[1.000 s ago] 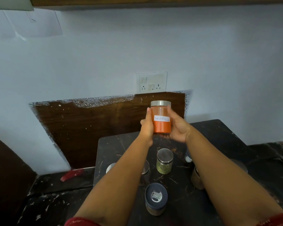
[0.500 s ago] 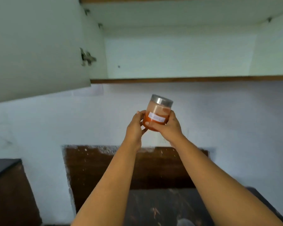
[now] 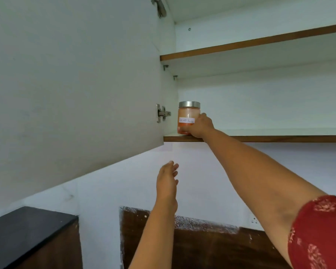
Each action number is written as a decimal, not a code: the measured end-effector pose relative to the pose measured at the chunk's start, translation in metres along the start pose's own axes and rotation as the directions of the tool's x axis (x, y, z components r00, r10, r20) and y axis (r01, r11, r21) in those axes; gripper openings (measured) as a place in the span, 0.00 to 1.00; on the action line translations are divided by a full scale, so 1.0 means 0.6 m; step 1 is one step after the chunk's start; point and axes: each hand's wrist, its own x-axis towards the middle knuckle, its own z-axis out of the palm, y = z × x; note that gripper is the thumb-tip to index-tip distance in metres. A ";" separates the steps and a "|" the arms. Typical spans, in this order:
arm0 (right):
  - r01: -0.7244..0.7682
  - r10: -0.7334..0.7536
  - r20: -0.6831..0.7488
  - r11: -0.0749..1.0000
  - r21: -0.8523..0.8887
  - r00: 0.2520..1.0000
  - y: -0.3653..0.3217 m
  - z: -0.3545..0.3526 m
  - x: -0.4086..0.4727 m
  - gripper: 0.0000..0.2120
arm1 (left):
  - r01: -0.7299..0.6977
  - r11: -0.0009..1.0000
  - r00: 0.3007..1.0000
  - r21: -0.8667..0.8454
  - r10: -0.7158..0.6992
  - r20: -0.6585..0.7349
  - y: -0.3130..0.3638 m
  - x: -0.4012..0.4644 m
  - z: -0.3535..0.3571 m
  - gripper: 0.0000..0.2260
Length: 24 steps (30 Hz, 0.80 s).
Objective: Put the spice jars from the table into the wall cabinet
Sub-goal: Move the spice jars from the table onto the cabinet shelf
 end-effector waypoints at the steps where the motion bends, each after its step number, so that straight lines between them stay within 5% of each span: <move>1: -0.017 0.018 0.014 1.000 -0.008 1.000 0.000 0.013 0.012 0.45 | 0.010 1.000 1.000 0.012 -0.010 0.001 -0.008 0.005 -0.009 0.17; 9: -0.131 0.133 0.035 0.990 -0.041 0.991 -0.017 0.076 0.056 0.38 | 0.060 0.994 0.998 0.089 -0.058 -0.023 -0.032 0.028 -0.032 0.16; 17: -0.170 0.173 0.008 0.978 -0.124 0.985 -0.010 0.085 0.056 0.50 | 0.081 0.992 0.996 0.099 -0.078 -0.029 -0.038 0.024 -0.054 0.17; 20: -0.052 0.021 -0.117 0.961 -0.271 0.993 0.003 0.084 0.019 0.52 | 0.088 0.993 0.996 0.084 -0.085 -0.038 -0.045 0.016 -0.065 0.17; 24: 0.262 -0.408 -0.155 0.789 -0.556 0.900 0.083 0.090 -0.089 0.38 | 0.097 0.987 0.995 0.127 -0.097 -0.006 -0.072 -0.021 -0.061 0.15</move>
